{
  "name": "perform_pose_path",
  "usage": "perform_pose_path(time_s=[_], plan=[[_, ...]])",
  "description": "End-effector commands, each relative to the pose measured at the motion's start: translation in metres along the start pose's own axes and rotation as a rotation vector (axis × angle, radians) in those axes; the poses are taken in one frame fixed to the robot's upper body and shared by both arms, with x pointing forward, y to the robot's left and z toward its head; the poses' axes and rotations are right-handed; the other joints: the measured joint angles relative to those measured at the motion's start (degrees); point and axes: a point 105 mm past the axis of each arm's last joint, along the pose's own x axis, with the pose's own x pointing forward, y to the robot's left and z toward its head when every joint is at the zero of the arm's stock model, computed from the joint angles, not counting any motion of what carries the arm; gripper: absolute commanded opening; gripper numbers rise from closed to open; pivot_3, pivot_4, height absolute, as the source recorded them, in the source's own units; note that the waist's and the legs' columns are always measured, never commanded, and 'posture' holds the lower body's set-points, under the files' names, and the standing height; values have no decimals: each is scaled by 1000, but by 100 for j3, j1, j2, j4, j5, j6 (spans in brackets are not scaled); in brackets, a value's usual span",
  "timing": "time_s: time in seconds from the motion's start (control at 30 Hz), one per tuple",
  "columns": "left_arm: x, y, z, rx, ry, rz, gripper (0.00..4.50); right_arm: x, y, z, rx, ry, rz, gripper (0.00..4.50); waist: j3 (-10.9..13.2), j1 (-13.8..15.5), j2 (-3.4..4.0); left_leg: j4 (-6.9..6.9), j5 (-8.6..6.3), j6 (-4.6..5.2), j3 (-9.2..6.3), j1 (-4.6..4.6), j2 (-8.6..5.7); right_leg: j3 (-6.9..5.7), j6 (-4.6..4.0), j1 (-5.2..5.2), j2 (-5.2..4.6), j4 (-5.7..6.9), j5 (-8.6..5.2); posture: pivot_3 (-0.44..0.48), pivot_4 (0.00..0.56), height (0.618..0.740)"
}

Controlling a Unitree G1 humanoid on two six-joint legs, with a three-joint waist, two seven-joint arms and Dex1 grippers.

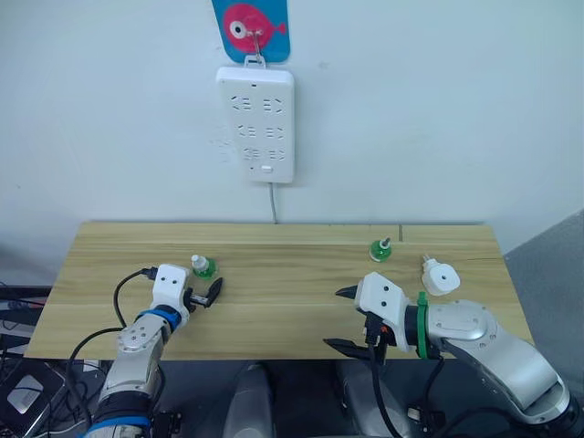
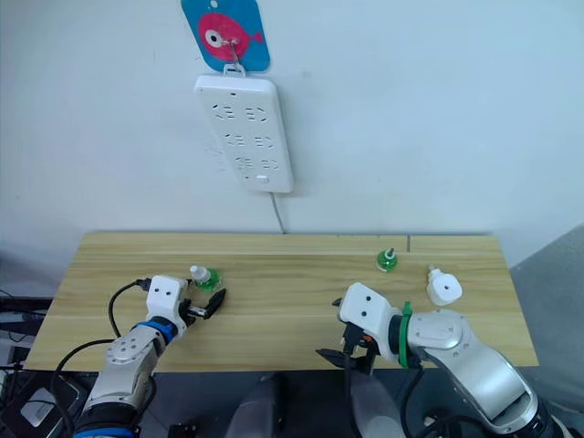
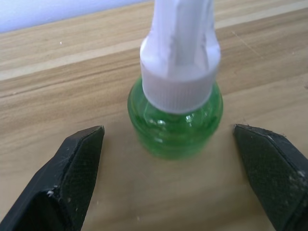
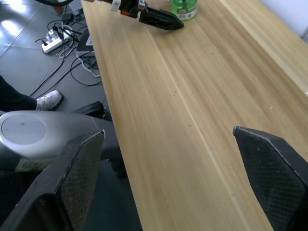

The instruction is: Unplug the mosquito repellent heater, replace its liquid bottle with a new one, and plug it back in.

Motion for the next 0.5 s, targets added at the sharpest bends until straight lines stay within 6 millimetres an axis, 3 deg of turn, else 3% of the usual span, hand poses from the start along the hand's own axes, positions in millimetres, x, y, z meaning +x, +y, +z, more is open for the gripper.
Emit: perform_pose_path(time_s=[0.03, 0.23, 0.5], plan=[[0, -6, -9, 23, 20, -31, 4500, 1, 4, 19, 12, -94, -22, 4471, 8, 0, -2, 0, 0, 0, 0, 0, 0, 0, 0, 0, 0, 0, 0, -188, 344, 711], [5, -7, -9, 34, 16, -50, 4500, 0, 1, 34, 25, -192, -52, 4471, 25, -2, 2, -1, 0, -1, 3, -1, 1, 3, 2, -2, 1, -2, -1, -196, 345, 711], [11, -8, -10, 28, 10, -50, 4500, -2, -1, 37, 30, -206, -68, 4471, 29, -6, 5, -2, 0, -1, 6, -4, 1, 6, 11, -3, 0, -3, -5, -204, 344, 711]])
